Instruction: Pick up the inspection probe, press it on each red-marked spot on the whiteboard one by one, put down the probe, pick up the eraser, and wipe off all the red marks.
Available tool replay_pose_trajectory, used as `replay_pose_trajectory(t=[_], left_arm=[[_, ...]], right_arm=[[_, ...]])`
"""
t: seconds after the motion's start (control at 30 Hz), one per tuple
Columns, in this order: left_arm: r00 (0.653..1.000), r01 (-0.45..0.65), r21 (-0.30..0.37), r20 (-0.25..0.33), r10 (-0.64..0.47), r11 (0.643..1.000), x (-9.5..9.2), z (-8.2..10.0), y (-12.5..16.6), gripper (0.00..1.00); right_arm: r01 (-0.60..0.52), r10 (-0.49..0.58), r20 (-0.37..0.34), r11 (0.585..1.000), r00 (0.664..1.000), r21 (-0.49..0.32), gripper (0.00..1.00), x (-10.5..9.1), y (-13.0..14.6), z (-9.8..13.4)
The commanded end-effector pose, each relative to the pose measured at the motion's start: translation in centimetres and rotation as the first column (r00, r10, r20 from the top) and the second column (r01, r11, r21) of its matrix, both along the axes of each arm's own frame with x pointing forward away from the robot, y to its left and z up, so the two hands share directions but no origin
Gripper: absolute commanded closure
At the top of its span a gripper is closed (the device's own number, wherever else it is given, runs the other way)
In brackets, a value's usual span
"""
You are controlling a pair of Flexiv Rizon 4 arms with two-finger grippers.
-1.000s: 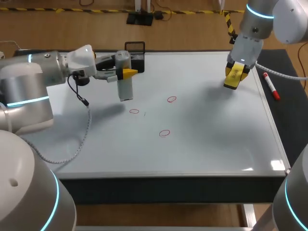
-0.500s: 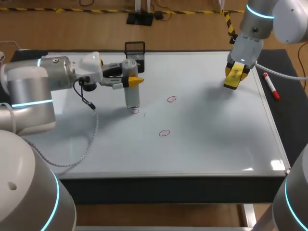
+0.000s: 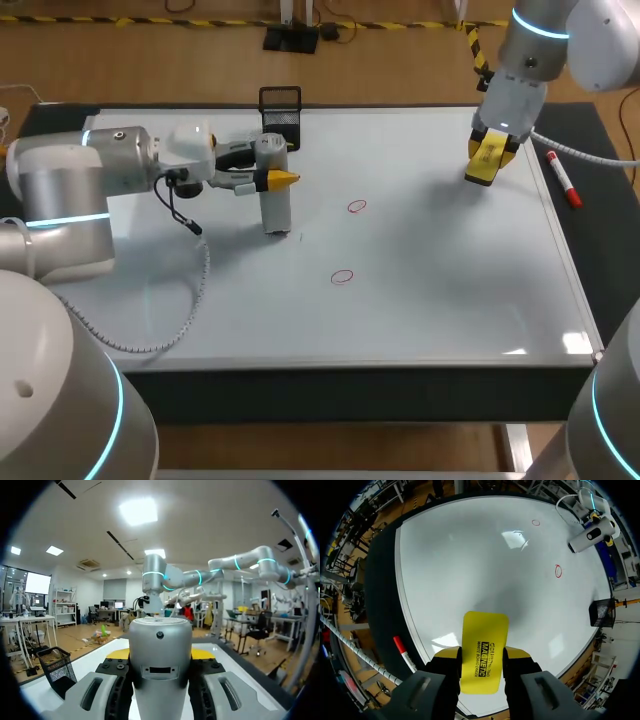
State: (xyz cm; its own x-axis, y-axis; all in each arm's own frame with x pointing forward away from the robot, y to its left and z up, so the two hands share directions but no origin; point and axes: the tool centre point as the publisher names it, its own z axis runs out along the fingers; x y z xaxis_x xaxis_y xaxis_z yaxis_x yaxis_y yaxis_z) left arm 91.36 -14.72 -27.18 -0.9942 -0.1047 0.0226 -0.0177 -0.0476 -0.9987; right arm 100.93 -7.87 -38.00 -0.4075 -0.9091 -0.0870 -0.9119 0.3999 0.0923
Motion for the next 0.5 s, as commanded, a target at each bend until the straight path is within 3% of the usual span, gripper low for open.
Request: replay_pose_trajectory(t=[0.03,0.5], left_arm=[[1.0,0.003,-0.006,0.001,-0.003,1.0,-0.16,-0.21,0.07,1.0],[1.0,0.006,-0.004,0.017,-0.006,1.0,-0.72,-0.69,-0.08,1.0]], right_arm=[[-0.002,0.002,0.0,1.0,1.0,-0.004,1.0,0.05,-0.06,0.09],[-0.002,0.002,0.0,1.0,1.0,-0.004,1.0,0.05,-0.06,0.09]])
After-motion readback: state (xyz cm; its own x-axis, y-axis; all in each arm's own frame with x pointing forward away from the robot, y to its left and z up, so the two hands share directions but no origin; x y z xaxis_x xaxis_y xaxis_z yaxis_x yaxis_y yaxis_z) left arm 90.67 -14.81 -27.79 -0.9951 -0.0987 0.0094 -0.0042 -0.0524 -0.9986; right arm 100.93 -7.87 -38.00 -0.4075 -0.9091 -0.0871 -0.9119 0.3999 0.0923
